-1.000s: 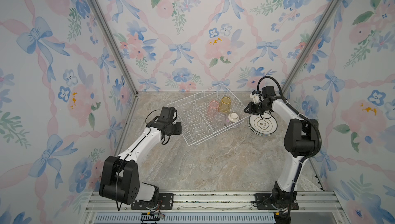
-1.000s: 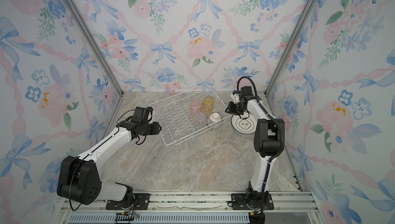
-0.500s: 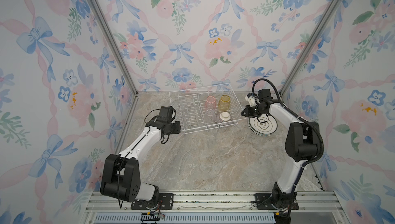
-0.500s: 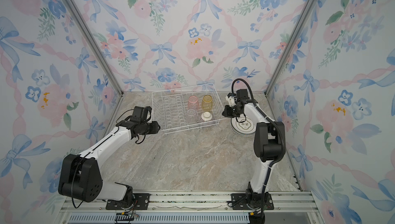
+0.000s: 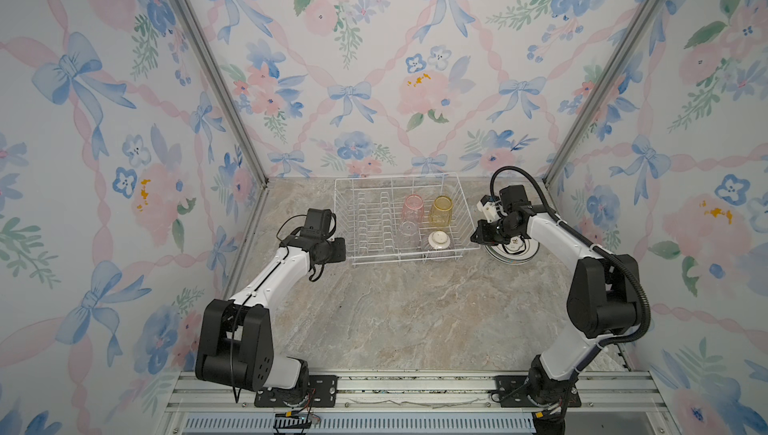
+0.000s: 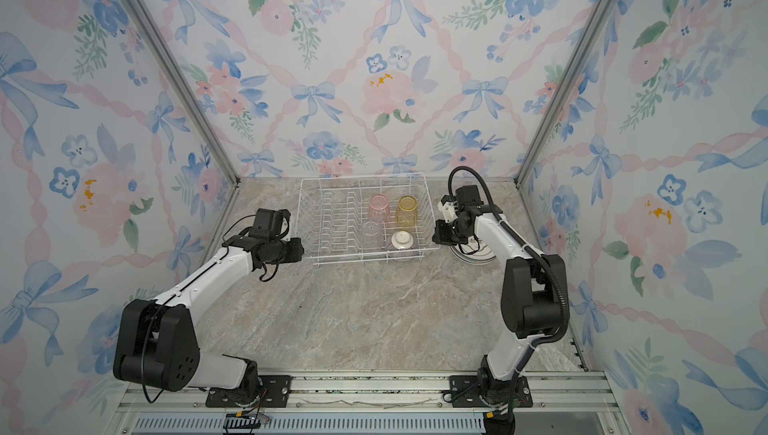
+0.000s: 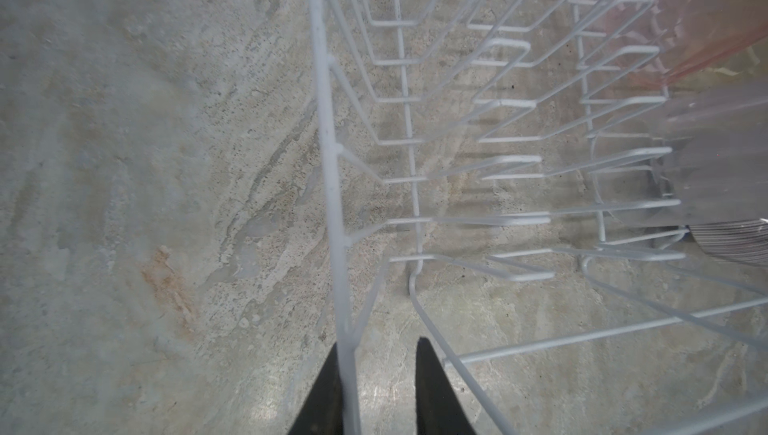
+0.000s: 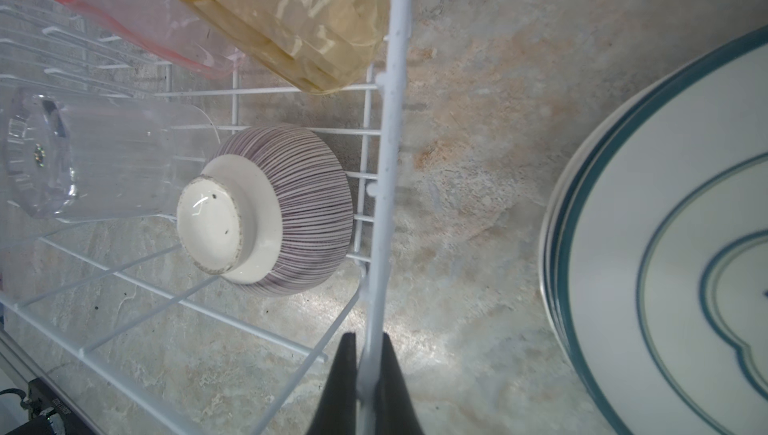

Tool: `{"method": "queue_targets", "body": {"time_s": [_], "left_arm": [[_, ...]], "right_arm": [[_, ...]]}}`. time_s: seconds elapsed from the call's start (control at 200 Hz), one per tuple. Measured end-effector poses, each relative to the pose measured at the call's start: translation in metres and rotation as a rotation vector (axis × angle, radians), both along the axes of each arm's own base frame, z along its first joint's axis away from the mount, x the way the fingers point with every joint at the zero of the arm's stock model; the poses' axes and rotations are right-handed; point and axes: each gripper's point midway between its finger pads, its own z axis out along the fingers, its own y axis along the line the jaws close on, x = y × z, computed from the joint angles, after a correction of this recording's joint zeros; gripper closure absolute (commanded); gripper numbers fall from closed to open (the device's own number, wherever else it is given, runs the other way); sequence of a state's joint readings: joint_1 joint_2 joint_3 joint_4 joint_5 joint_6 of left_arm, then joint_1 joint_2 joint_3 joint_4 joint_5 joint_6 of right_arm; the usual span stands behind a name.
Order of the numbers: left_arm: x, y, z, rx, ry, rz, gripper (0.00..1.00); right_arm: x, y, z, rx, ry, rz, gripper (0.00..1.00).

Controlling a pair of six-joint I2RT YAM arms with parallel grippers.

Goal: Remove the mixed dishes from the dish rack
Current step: 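Move the right gripper over the rack toward the clear glass cup, then reach the left gripper into the rack down onto the clear glass cup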

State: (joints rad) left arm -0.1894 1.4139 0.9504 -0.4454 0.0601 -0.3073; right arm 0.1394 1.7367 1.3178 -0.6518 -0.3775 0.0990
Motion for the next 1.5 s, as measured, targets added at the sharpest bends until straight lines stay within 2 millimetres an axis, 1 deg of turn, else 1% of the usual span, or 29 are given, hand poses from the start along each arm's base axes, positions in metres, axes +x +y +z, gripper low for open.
{"method": "queue_targets", "body": {"time_s": [0.215,0.285,0.34,0.365,0.44,0.47,0.515,0.54,0.56,0.635,0.7,0.74,0.8,0.815,0.835,0.875,0.95,1.02,1.09,1.155,1.23,1.29,1.47,1.5], "left_arm": [[-0.016,0.002,0.000,-0.007,-0.008,-0.003,0.77],[-0.019,0.003,0.000,-0.007,-0.012,-0.003,0.72],[-0.020,0.003,0.001,-0.011,-0.015,-0.001,0.67],[-0.020,0.002,0.002,-0.012,-0.019,-0.001,0.65],[-0.019,0.003,0.010,-0.013,-0.040,0.002,0.63],[-0.019,0.003,0.014,-0.013,-0.052,0.002,0.62],[-0.017,0.004,0.025,-0.014,-0.078,0.005,0.62],[-0.016,0.004,0.032,-0.016,-0.096,0.006,0.62],[-0.015,0.004,0.039,-0.017,-0.115,0.006,0.61],[-0.010,0.000,0.070,-0.025,-0.200,-0.001,0.58],[-0.008,-0.008,0.097,-0.028,-0.274,-0.026,0.55],[-0.009,-0.016,0.113,-0.030,-0.316,-0.051,0.54],[-0.010,-0.036,0.132,-0.033,-0.365,-0.106,0.53],[-0.010,-0.041,0.135,-0.034,-0.372,-0.121,0.52],[-0.011,-0.048,0.138,-0.033,-0.379,-0.140,0.49],[-0.011,-0.065,0.143,-0.030,-0.387,-0.182,0.47],[-0.009,-0.095,0.142,-0.012,-0.374,-0.254,0.46],[-0.003,-0.122,0.132,0.023,-0.343,-0.314,0.46],[0.004,-0.146,0.117,0.062,-0.306,-0.367,0.45],[0.010,-0.163,0.103,0.092,-0.277,-0.403,0.43],[0.016,-0.175,0.091,0.119,-0.248,-0.430,0.39],[0.022,-0.182,0.083,0.135,-0.228,-0.444,0.38],[0.037,-0.198,0.071,0.149,-0.200,-0.470,0.35],[0.039,-0.202,0.070,0.148,-0.197,-0.475,0.31]], "right_arm": [[-0.019,0.000,-0.001,-0.005,0.019,0.001,0.93],[-0.026,0.001,-0.001,-0.006,0.028,0.003,0.81],[-0.031,0.004,-0.001,-0.004,0.033,0.021,0.74],[-0.032,0.006,0.000,-0.003,0.033,0.029,0.68],[-0.035,0.012,0.003,0.002,0.028,0.045,0.55],[-0.036,0.014,0.004,0.006,0.024,0.052,0.49],[-0.037,0.017,0.007,0.013,0.025,0.048,0.42],[-0.037,0.017,0.008,0.013,0.017,0.056,0.36],[-0.038,0.018,0.010,0.016,0.017,0.053,0.32],[-0.038,0.018,0.015,0.014,0.000,0.052,0.21],[-0.037,0.017,0.023,0.012,-0.021,0.039,0.17],[-0.037,0.015,0.030,0.010,-0.040,0.031,0.15],[-0.036,0.013,0.042,0.014,-0.075,0.012,0.15],[-0.036,0.013,0.045,0.015,-0.086,0.011,0.15],[-0.035,0.013,0.050,0.018,-0.099,0.003,0.15],[-0.034,0.012,0.061,0.024,-0.129,-0.005,0.13],[-0.031,0.010,0.079,0.035,-0.184,-0.023,0.13],[-0.029,0.010,0.092,0.047,-0.220,-0.034,0.13],[-0.028,0.010,0.098,0.052,-0.240,-0.042,0.12],[-0.028,0.009,0.100,0.052,-0.245,-0.049,0.12],[-0.028,0.007,0.102,0.051,-0.251,-0.053,0.11],[-0.028,0.006,0.104,0.051,-0.255,-0.057,0.11],[-0.029,-0.002,0.104,0.052,-0.259,-0.077,0.10],[-0.028,-0.004,0.103,0.052,-0.258,-0.080,0.10]]}}
